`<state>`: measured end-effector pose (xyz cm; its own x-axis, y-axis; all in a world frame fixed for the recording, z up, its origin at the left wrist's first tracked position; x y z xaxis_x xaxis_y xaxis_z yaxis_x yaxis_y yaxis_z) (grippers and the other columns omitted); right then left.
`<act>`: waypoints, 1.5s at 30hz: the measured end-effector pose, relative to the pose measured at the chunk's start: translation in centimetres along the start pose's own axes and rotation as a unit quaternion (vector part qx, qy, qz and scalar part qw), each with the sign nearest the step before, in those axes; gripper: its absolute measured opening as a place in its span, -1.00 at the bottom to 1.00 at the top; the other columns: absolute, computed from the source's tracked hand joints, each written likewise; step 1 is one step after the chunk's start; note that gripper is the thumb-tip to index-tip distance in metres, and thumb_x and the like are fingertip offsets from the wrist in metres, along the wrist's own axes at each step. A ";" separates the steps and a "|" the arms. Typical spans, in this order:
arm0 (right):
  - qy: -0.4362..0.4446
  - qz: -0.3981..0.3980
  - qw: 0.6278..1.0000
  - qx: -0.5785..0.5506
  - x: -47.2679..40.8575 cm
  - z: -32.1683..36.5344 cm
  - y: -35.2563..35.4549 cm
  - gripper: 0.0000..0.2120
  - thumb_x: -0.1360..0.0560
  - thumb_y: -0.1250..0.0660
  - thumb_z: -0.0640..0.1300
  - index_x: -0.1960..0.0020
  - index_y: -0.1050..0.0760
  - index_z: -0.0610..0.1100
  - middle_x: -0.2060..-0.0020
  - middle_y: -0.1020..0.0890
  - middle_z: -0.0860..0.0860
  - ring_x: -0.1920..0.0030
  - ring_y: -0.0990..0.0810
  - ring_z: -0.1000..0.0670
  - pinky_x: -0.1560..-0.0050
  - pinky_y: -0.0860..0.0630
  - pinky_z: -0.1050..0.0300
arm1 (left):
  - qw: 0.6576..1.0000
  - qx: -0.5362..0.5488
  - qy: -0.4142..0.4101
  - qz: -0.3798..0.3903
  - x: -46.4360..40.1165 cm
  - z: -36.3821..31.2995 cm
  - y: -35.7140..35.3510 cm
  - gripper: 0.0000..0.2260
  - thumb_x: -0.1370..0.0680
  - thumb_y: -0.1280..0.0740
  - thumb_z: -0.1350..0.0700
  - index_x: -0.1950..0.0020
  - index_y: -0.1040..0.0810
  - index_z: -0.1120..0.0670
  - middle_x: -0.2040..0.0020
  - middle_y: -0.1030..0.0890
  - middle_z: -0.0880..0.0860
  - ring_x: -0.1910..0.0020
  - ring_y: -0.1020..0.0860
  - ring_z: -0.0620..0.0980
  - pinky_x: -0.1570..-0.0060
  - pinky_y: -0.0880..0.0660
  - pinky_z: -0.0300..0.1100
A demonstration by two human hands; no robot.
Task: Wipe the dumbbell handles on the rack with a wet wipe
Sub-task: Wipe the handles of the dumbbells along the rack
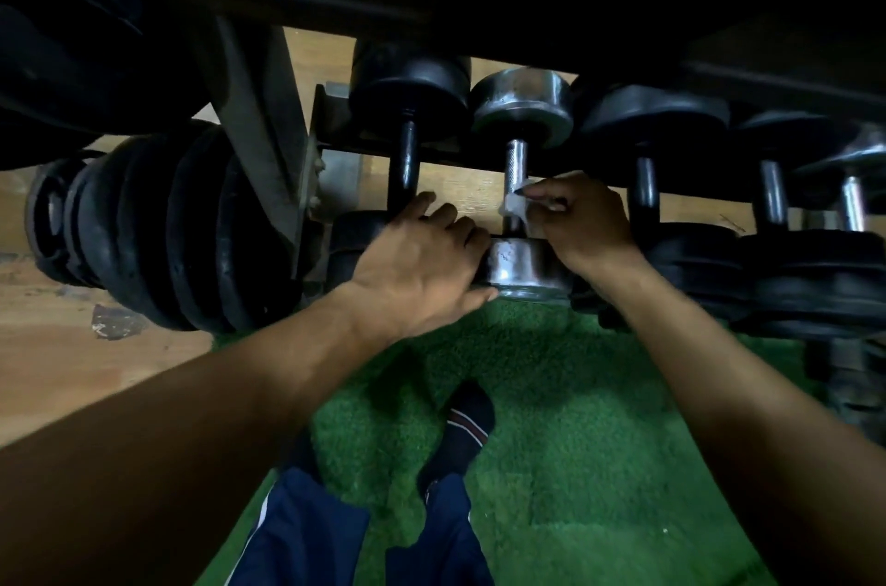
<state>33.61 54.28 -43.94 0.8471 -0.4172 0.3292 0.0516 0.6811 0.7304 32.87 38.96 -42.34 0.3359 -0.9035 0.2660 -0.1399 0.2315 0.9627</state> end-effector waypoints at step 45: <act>-0.009 -0.064 0.988 0.142 -5.5 -1.1 0.3 -0.73 -0.48 -0.34 0.08 0.05 -0.65 -0.11 0.08 -0.70 -0.11 0.01 -0.65 -0.17 0.08 -0.57 0.08 | 0.997 0.035 0.043 0.047 -1.2 0.7 -0.7 -0.39 -0.58 -0.04 -0.45 -0.30 -0.42 0.02 -0.08 -0.58 0.04 -0.05 -0.58 0.08 -0.07 -0.50 0.03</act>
<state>29.57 57.44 -46.22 0.8335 -0.5016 0.2317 0.0051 0.4263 0.9046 31.90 39.64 -43.40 0.3967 -0.8440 0.3610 -0.2387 0.2849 0.9283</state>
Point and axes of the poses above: each hand's wrist, its own x-axis away from the middle knuckle, its own y-axis out of the back of the hand, z = x × y, the point moved 10 cm from there along -x, towards the middle knuckle
